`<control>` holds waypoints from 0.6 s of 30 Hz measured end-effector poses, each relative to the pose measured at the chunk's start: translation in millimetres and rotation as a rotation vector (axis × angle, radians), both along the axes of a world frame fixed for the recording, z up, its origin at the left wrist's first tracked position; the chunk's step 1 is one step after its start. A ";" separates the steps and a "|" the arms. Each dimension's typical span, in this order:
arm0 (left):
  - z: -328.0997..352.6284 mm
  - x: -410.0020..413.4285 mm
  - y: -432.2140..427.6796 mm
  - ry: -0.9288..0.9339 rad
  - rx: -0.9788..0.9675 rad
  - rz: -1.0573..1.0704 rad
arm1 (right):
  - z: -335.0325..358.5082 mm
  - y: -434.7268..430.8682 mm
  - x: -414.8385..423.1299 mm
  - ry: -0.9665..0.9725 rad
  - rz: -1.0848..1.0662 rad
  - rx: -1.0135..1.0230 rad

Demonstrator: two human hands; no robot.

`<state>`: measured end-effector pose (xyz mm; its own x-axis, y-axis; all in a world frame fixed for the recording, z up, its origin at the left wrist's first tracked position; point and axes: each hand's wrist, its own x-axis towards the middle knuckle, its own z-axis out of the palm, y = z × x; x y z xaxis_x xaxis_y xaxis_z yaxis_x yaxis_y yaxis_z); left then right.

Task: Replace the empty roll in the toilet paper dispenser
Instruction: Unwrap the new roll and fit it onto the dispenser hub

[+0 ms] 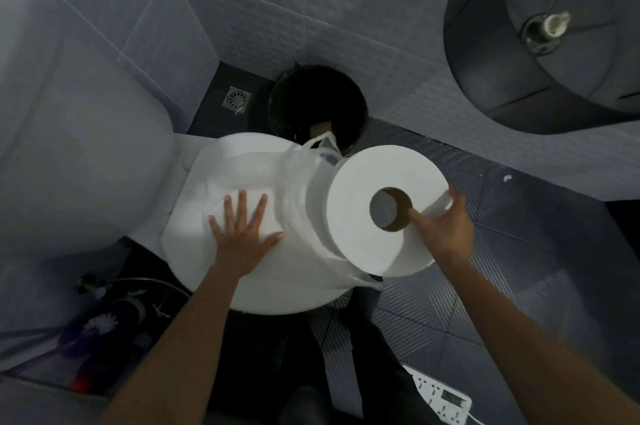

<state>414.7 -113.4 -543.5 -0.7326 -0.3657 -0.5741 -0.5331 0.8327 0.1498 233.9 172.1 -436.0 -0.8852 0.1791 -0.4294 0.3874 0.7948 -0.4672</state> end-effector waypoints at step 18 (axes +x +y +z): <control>220.5 -58.1 75.0 0.442 0.798 0.502 | 100.8 34.5 59.3 0.109 -0.203 -0.314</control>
